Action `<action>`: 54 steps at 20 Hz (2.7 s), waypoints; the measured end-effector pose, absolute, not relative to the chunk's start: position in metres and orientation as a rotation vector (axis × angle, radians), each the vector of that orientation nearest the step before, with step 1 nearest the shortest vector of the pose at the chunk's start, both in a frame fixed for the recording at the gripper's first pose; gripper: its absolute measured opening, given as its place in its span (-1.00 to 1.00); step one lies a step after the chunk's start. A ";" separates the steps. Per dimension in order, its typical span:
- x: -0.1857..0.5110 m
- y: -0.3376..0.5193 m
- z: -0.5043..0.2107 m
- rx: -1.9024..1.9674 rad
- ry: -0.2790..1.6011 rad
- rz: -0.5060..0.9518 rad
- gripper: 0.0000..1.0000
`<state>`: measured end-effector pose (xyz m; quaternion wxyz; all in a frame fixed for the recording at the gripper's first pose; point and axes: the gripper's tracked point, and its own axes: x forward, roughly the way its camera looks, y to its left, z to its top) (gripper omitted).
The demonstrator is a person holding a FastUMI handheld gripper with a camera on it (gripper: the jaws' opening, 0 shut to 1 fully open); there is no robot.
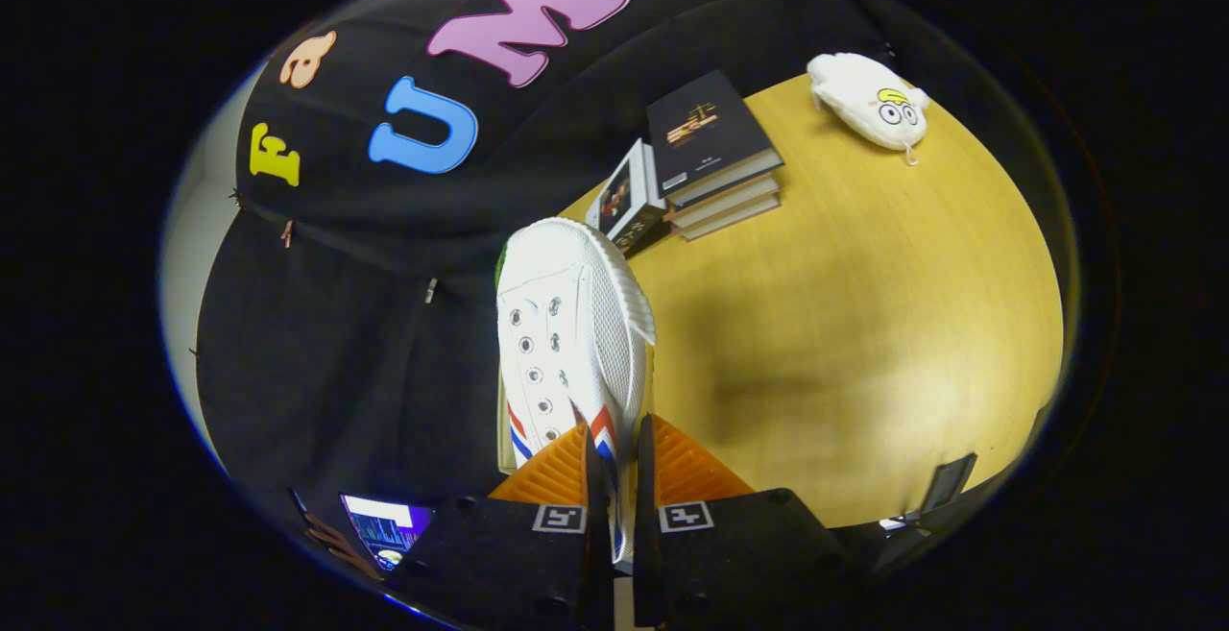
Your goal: Open the storage box then place both shoes into the box .Put the left shoe in first, then the right shoe, with the right side of both shoes facing outward in a uniform manner.
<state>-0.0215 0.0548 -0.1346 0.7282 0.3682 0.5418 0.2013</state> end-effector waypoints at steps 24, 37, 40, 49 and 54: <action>-0.029 0.257 -0.227 0.724 1.281 0.307 -0.23; 0.027 0.127 -0.116 0.416 0.719 0.212 0.98; 0.027 0.080 -0.113 0.374 0.667 0.117 0.97; 0.041 -0.040 -0.065 0.207 0.413 -0.076 0.97; 0.060 -0.076 -0.013 0.161 0.238 -0.057 0.97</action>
